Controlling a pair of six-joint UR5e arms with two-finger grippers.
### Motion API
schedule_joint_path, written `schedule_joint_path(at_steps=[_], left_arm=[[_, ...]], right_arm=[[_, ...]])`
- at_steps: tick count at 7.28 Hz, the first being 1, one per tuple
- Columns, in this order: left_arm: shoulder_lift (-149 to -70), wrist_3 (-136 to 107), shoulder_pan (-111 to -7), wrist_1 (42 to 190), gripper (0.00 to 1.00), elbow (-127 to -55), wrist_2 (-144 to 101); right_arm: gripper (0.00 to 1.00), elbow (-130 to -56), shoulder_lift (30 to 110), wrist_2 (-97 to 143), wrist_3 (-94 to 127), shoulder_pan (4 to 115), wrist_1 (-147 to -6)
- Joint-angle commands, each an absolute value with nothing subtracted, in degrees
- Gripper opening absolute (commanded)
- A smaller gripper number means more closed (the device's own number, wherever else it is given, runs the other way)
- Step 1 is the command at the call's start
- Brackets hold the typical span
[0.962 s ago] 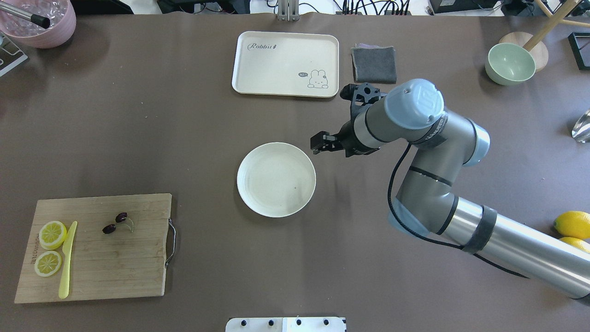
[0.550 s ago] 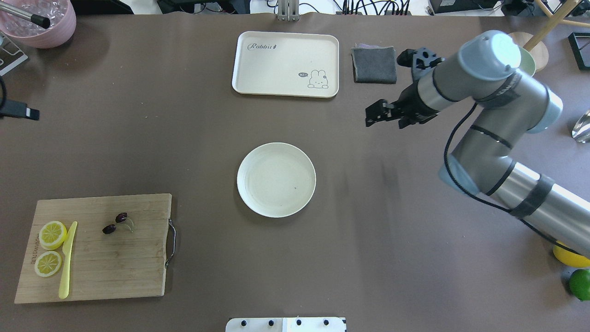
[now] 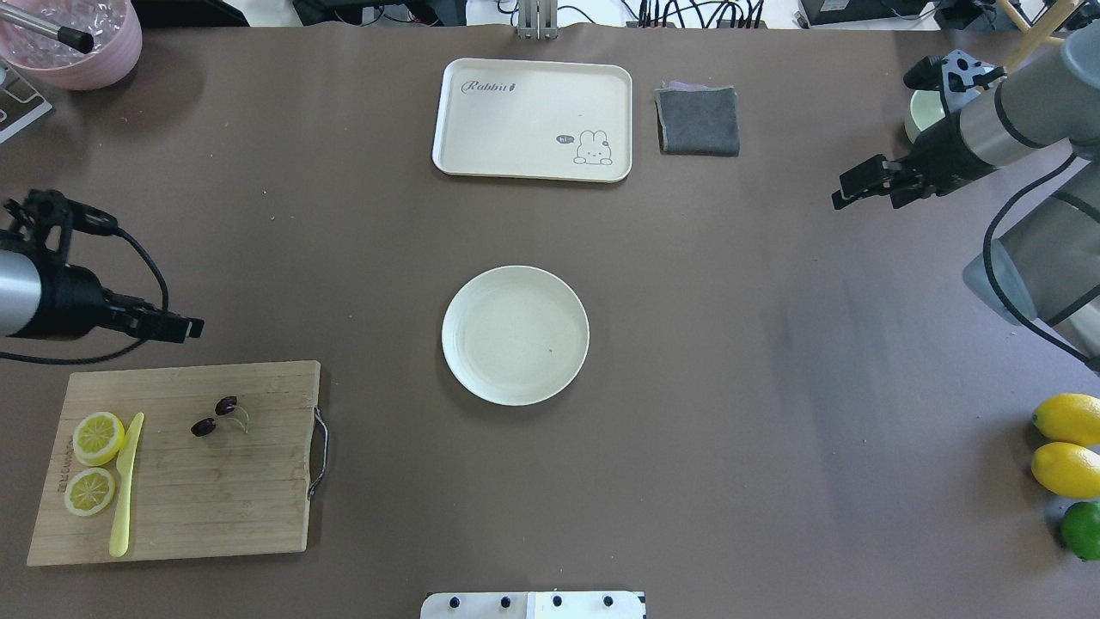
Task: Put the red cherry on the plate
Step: 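Grasp the dark cherries on the cutting board with the left gripper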
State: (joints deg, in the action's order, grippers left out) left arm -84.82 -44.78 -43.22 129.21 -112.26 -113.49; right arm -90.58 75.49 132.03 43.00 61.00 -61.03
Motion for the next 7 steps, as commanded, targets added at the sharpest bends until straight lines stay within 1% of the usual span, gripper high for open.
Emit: schedule_joint_path(at_steps=[1,2,3,4,5,6,7], left_arm=[[-84.9,-44.56,-33.87,129.29,0.97,-111.8,-106.63],[-84.82,-44.56,-31.23,129.29,0.95,-111.71,-104.7],[-84.64,-44.56,-29.2,129.29,0.89,-111.1,-103.46],[-84.64,-44.56,-28.83,129.29,0.88,-110.31,-102.49],[-84.46,-44.47,-28.83,129.46,0.84,-109.95,-102.57],[-84.46,-44.47,-28.83,129.46,0.74,-109.52,-102.57],[-84.29,-44.47,-28.83,129.72,0.69,-109.16,-102.57]], right_arm=[[1.0,-90.27,76.38,132.01,42.27,61.96,-61.0],[1.0,-90.26,76.46,131.84,42.28,62.05,-61.0],[1.0,-90.0,76.38,131.75,42.28,62.14,-60.91],[1.0,-90.09,76.38,131.75,42.28,62.23,-60.91],[1.0,-90.09,76.29,131.75,42.36,62.4,-60.91],[1.0,-90.09,76.29,131.75,42.62,62.4,-60.91],[1.0,-90.09,76.2,131.75,42.8,62.4,-60.91]])
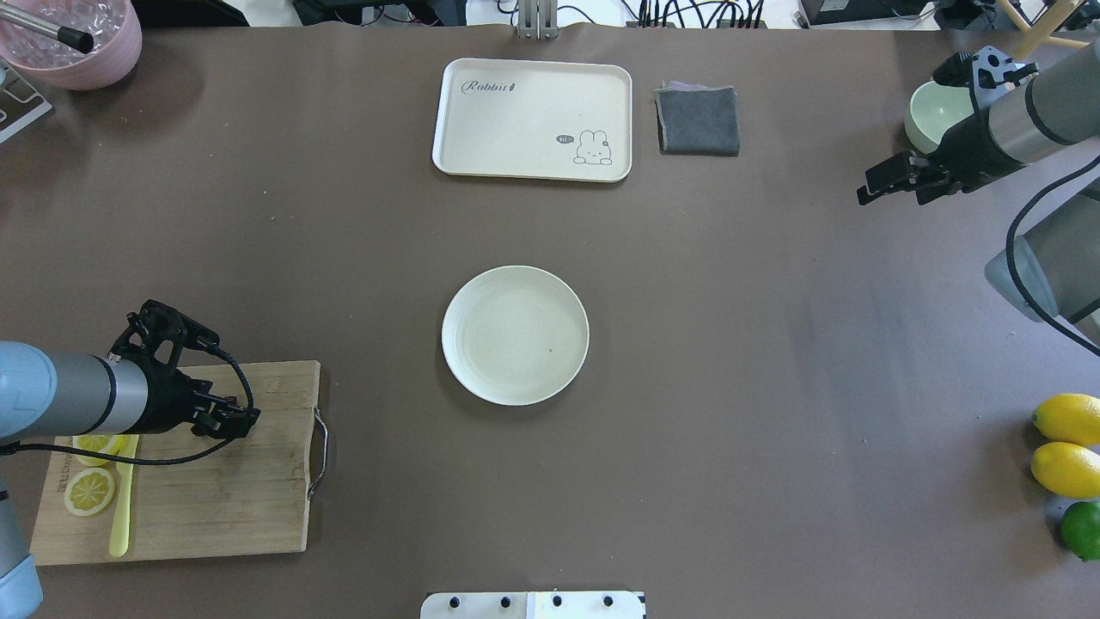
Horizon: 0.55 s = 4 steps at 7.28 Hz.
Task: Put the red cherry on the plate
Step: 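Grasp the dark cherries on the cutting board with the left gripper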
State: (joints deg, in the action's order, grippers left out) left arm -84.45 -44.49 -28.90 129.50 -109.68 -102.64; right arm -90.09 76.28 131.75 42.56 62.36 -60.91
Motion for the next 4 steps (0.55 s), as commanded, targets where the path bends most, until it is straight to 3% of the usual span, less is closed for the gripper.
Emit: schedule_joint_path(at_steps=[1,2,4], left_arm=[[-84.2,-44.47,-28.92,129.81,0.53,-109.16,-102.57],[-83.59,-44.47,-28.92,129.81,0.32,-109.16,-102.66],[-81.83,-44.56,-29.26,131.39,0.07,-109.51,-103.35]], right_arm=[[1.0,-90.09,76.2,131.75,42.89,62.4,-60.82],[1.0,-90.09,76.2,131.66,42.89,62.4,-60.82],[1.0,-90.09,76.2,131.75,42.89,62.58,-60.82]])
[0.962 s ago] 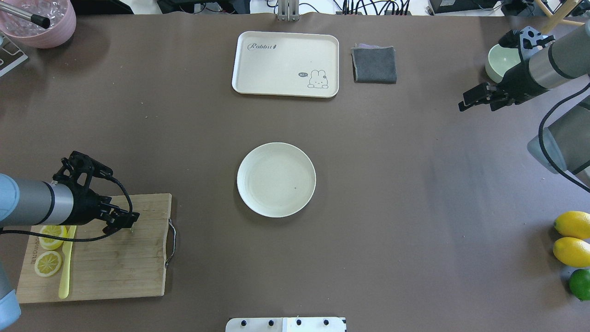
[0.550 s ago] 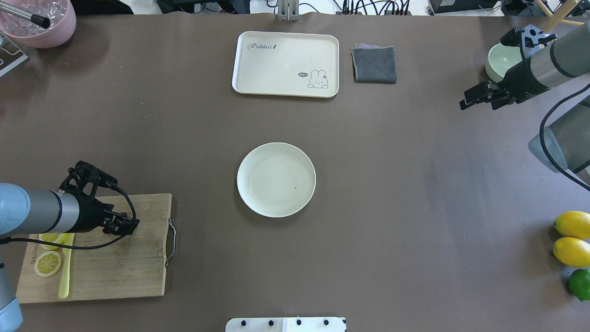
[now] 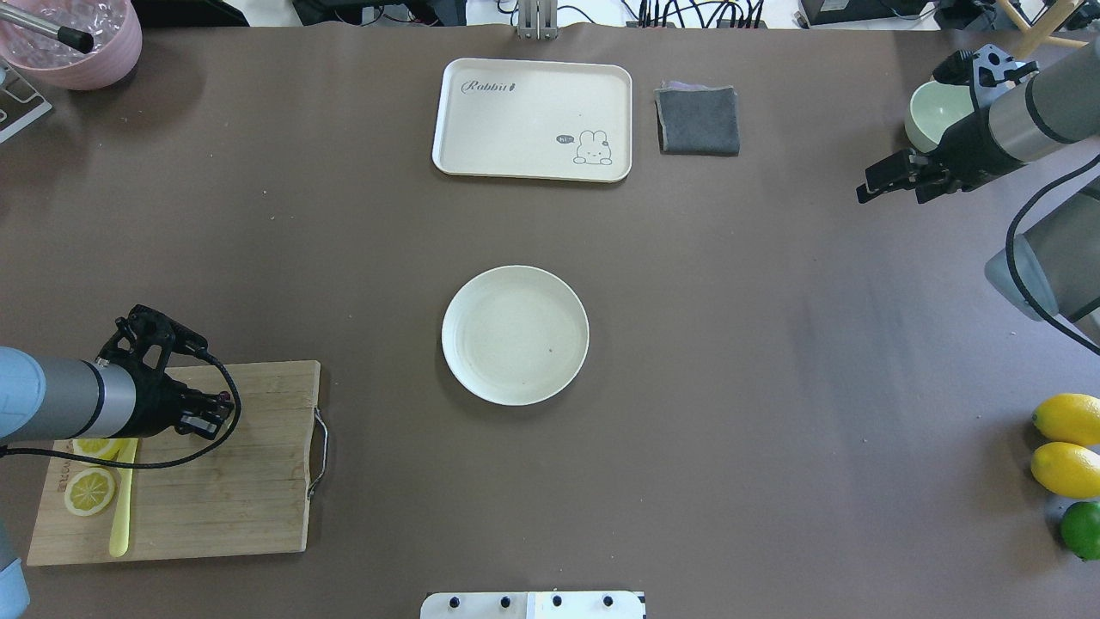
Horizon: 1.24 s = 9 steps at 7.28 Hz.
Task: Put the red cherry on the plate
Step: 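Grasp the dark cherries on the cutting board with the left gripper, then carry the cherries with the left gripper over the plate and release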
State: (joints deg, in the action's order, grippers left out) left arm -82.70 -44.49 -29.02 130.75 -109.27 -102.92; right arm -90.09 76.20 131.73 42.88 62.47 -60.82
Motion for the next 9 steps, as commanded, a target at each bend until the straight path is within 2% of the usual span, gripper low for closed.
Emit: schedule_joint_path(at_steps=[1,5,7,9], left_arm=[[-81.74,-44.56,-29.62,131.4,0.0,-109.6,-104.66],[-83.57,-44.3,-39.79,131.05,0.0,-111.53,-115.38],[-91.19,-44.56,-43.06,129.21,0.0,-110.05,-117.33],[-103.12,-48.05,-43.07,128.76,0.0,-103.83,-117.25]], right_arm=[[1.0,-90.17,76.2,131.84,42.89,62.67,-60.82],[1.0,-90.53,76.38,132.19,42.98,63.11,-60.82],[1.0,-90.53,76.38,132.28,42.98,63.11,-60.82],[1.0,-90.53,76.29,132.28,42.89,63.11,-60.82]])
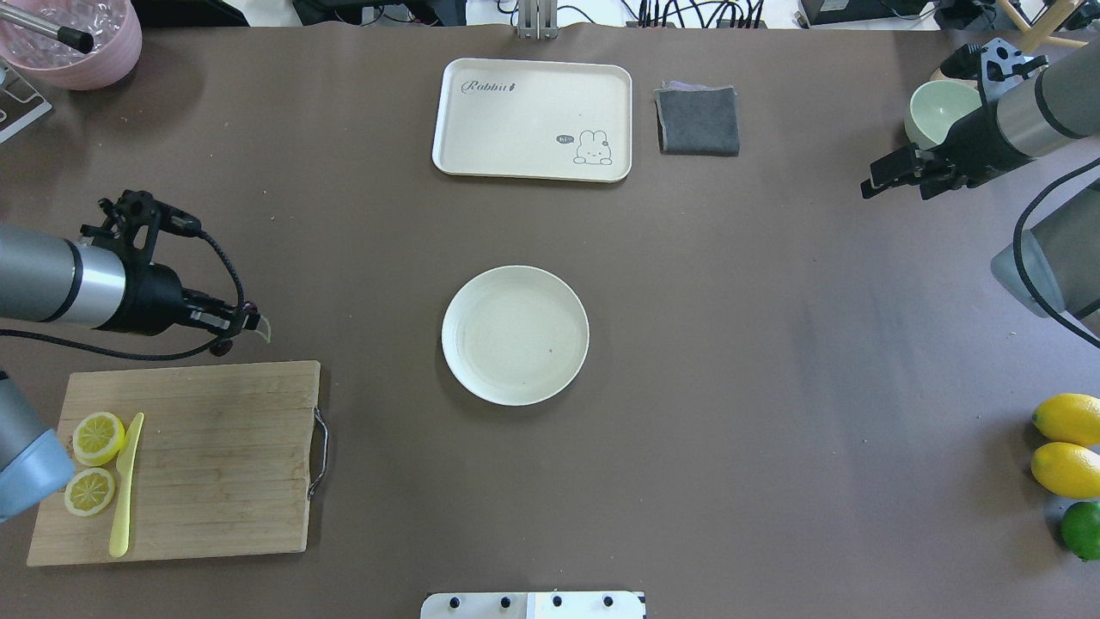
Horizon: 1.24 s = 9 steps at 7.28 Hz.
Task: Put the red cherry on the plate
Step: 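Carry the cherries with the left gripper over the plate and release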
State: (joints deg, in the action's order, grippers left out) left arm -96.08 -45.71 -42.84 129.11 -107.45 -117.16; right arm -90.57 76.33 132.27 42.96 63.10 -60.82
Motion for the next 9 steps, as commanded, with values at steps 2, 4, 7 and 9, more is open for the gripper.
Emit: schedule_joint_path(at_steps=[2,4,7,9], left_arm=[[-115.61,-59.98,-39.93,128.85,0.0,-96.97,-116.46],[-122.92,-64.66,-31.08,128.85,0.0,-92.58,-105.45],[-126.56,-65.22,-26.81,129.46,0.0,-87.01,-98.88],[-126.47,-64.95,-26.81,129.72,0.97,-85.18,-98.35]], right_arm=[[1.0,-90.53,76.2,132.28,42.89,63.02,-60.82],[1.0,-90.44,76.2,132.28,42.89,63.02,-60.82],[1.0,-90.09,75.94,132.19,42.89,63.02,-60.91],[1.0,-90.18,75.85,132.19,42.98,63.02,-61.0]])
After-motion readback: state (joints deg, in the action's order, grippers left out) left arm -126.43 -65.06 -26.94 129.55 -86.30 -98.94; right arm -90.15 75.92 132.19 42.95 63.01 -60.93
